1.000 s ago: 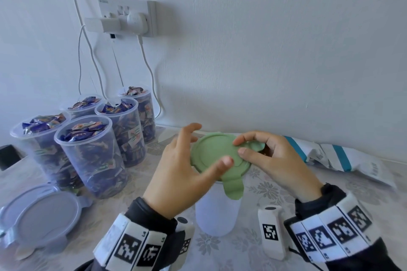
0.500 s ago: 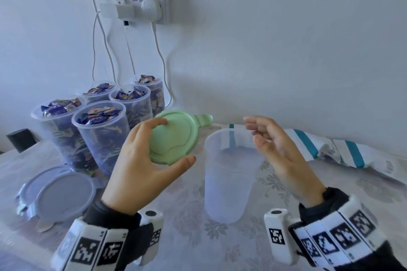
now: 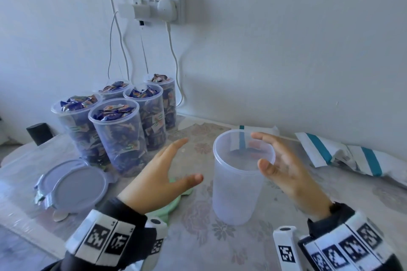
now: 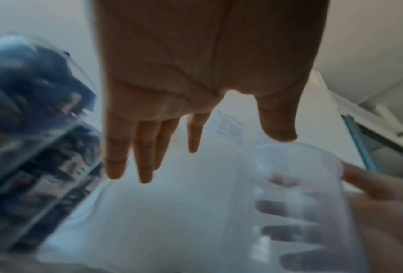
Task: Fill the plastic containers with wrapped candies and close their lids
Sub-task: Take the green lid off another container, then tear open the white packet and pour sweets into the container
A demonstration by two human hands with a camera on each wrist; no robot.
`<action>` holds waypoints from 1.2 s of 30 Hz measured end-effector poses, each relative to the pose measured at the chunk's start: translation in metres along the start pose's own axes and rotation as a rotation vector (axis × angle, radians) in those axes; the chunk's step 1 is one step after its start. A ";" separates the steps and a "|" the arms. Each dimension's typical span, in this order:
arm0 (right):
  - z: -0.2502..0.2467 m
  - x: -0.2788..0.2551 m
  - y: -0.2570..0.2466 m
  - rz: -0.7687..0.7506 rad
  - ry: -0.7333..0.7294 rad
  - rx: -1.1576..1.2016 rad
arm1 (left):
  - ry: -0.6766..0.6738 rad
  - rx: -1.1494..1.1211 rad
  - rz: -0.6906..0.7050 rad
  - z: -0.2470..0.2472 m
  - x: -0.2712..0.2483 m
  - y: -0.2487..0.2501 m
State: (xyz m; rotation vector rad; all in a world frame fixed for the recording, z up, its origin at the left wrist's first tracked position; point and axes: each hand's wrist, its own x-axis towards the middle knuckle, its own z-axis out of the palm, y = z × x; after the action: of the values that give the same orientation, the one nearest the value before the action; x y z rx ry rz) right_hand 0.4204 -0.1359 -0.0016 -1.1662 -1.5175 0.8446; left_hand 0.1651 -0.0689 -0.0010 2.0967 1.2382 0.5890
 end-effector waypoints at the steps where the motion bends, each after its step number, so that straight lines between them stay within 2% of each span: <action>1: 0.000 0.001 0.001 0.000 -0.004 0.004 | 0.010 -0.124 0.050 0.004 0.001 0.007; 4: 0.004 0.007 0.003 -0.008 0.003 0.024 | 0.024 -0.349 0.149 0.018 0.006 0.024; 7: 0.013 0.018 0.004 -0.032 0.002 0.011 | 0.084 -0.440 0.187 0.027 0.011 0.030; 13: 0.032 0.043 0.007 -0.078 -0.044 0.042 | 0.216 -0.537 0.113 0.023 0.021 0.023; 16: 0.023 0.063 0.013 0.007 -0.007 0.111 | 0.227 -0.564 0.096 0.020 0.022 0.021; 17: 0.017 0.072 0.021 0.044 0.030 0.062 | 0.218 -0.570 0.095 0.020 0.022 0.022; 19: 0.002 0.093 0.045 0.120 0.058 -0.178 | 0.195 -0.569 0.094 0.021 0.022 0.024; 22: -0.019 0.122 0.086 0.216 -0.132 -0.687 | 0.186 -0.587 0.096 0.024 0.021 0.025; 24: -0.024 0.134 0.103 0.216 -0.249 -0.993 | 0.189 -0.599 0.097 0.024 0.021 0.025; 27: -0.024 0.142 0.111 0.212 -0.347 -1.294 | 0.185 -0.602 0.098 0.024 0.021 0.024; 30: -0.021 0.145 0.110 0.174 -0.391 -1.377 | 0.182 -0.576 0.099 0.025 0.020 0.024; 32: -0.020 0.144 0.105 0.151 -0.360 -1.352 | 0.205 -0.510 0.103 0.026 0.019 0.024; 36: -0.027 0.137 0.085 0.079 -0.107 -1.345 | 0.385 -0.232 0.169 0.024 0.012 0.033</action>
State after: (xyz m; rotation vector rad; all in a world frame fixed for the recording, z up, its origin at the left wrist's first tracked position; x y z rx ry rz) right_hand 0.4634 0.0188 -0.0332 -2.1172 -2.1804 -0.2316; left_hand 0.2062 -0.0773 0.0068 1.9582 1.1316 1.1985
